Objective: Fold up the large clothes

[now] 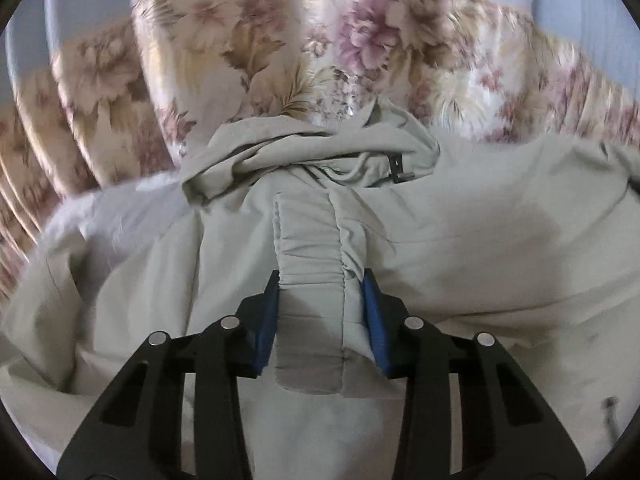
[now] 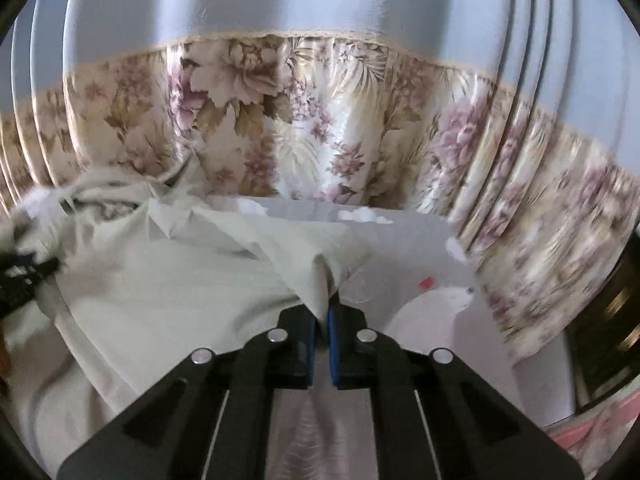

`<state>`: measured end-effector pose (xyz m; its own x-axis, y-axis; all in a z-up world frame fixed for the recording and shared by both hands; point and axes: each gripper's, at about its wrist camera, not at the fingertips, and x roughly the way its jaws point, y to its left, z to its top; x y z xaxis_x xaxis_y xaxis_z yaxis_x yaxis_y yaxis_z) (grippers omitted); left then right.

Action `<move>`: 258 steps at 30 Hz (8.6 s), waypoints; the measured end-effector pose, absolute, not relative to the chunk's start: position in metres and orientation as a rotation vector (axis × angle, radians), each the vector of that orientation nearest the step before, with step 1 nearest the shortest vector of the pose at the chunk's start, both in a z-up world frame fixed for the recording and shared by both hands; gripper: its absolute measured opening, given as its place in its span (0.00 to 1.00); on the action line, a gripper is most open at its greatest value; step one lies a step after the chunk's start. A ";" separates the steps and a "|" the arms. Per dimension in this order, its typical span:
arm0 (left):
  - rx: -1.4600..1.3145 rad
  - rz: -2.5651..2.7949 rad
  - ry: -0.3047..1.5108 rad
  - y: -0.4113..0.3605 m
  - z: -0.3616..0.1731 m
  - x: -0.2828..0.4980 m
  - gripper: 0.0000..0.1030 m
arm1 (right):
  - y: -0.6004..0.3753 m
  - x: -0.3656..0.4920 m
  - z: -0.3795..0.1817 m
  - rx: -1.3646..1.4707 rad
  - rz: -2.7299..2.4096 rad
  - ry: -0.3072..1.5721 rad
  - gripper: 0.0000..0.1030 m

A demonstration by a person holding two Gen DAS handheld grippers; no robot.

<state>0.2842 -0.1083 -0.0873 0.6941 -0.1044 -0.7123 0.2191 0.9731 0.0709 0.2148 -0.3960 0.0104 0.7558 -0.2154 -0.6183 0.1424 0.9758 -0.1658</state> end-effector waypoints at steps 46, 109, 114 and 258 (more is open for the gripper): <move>0.180 -0.018 0.852 -0.040 -0.101 0.318 0.85 | -0.422 0.327 -0.025 -0.151 -0.284 0.868 0.00; 0.123 -0.456 0.595 -0.072 0.008 0.180 0.76 | -0.384 0.157 0.030 0.047 -0.118 0.750 0.79; 0.040 -0.290 0.628 -0.009 0.005 0.192 0.80 | -0.374 0.172 0.016 0.089 -0.079 0.784 0.81; 0.055 -0.569 0.696 -0.076 -0.075 0.109 0.08 | -0.225 0.293 0.028 0.036 0.173 0.768 0.04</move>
<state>0.1086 -0.0764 -0.0753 0.6226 -0.4770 -0.6203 0.5129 0.8475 -0.1369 0.2931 -0.2250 0.0277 0.7061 0.1686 -0.6878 -0.1425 0.9852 0.0953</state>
